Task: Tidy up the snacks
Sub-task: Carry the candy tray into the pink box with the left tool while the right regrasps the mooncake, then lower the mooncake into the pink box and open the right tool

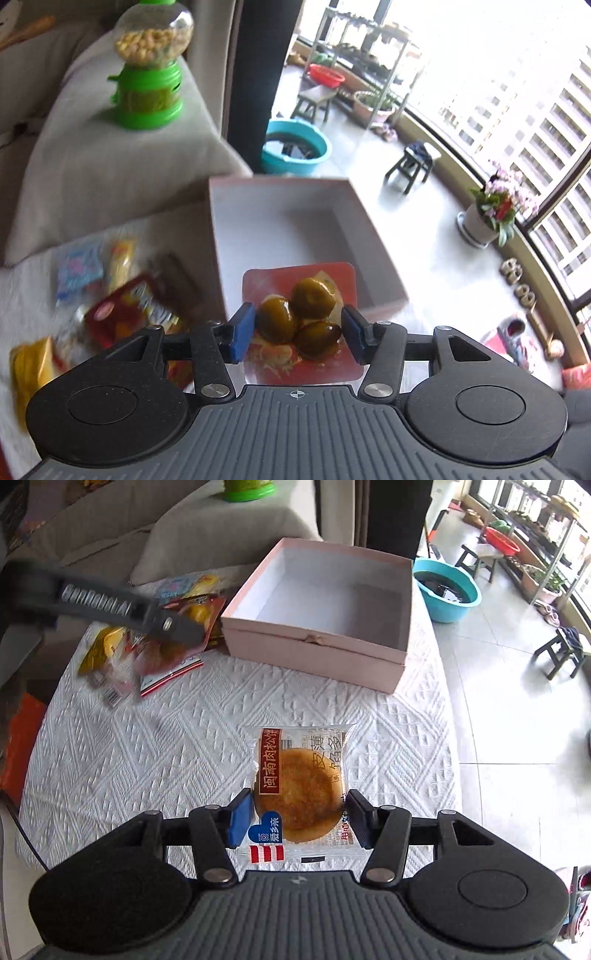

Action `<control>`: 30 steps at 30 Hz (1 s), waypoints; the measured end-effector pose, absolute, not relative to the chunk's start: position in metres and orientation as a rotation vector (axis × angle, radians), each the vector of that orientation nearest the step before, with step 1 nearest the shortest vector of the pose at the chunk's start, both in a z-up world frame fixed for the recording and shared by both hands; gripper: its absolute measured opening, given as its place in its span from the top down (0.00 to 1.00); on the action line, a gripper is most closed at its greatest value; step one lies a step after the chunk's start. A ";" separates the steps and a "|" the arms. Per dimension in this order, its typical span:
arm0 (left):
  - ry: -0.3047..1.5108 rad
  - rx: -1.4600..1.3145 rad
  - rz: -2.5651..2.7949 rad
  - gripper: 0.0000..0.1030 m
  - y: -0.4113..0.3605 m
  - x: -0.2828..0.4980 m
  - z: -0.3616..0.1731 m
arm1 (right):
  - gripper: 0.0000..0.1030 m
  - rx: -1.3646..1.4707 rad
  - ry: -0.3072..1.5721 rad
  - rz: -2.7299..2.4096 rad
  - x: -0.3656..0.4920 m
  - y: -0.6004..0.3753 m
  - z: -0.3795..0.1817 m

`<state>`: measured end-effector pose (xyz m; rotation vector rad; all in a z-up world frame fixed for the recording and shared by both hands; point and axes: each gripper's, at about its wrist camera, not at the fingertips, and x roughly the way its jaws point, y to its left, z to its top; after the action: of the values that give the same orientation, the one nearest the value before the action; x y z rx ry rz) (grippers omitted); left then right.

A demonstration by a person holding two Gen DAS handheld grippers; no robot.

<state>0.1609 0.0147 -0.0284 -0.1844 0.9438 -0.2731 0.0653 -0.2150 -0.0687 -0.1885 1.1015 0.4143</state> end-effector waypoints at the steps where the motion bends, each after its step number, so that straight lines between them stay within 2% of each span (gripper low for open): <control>1: 0.945 -0.229 -0.294 0.44 0.014 0.181 -0.034 | 0.47 -0.185 1.091 0.405 0.069 -0.217 -0.067; 5: 0.948 -0.280 -0.216 0.49 0.014 0.223 -0.065 | 0.47 -0.170 1.068 0.374 0.085 -0.219 -0.070; 9: 0.842 -0.350 -0.164 0.49 0.045 0.189 -0.056 | 0.47 -0.145 1.066 0.341 0.099 -0.219 -0.078; 14: 0.958 -0.352 -0.057 0.49 0.093 0.135 -0.074 | 0.47 -0.089 1.009 0.332 0.134 -0.211 -0.063; 17: 1.021 -0.370 -0.009 0.49 0.116 0.103 -0.087 | 0.47 -0.116 0.898 0.337 0.179 -0.188 -0.046; 19: 1.063 -0.388 0.027 0.49 0.129 0.085 -0.095 | 0.39 -0.163 0.819 0.279 0.215 -0.168 -0.038; 20: 1.080 -0.396 0.045 0.49 0.135 0.078 -0.099 | 0.28 -0.196 0.816 0.255 0.228 -0.159 -0.038; 24: 1.111 -0.406 0.072 0.49 0.156 0.063 -0.109 | 0.27 -0.192 0.855 0.291 0.239 -0.136 -0.038; 30: 1.061 -0.415 0.146 0.49 0.200 0.060 -0.105 | 0.27 -0.201 0.991 0.384 0.180 -0.097 -0.075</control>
<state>0.0601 0.2001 -0.1045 -0.4150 1.0611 0.1463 0.1799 -0.0968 -0.0754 -0.2012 0.9914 0.3839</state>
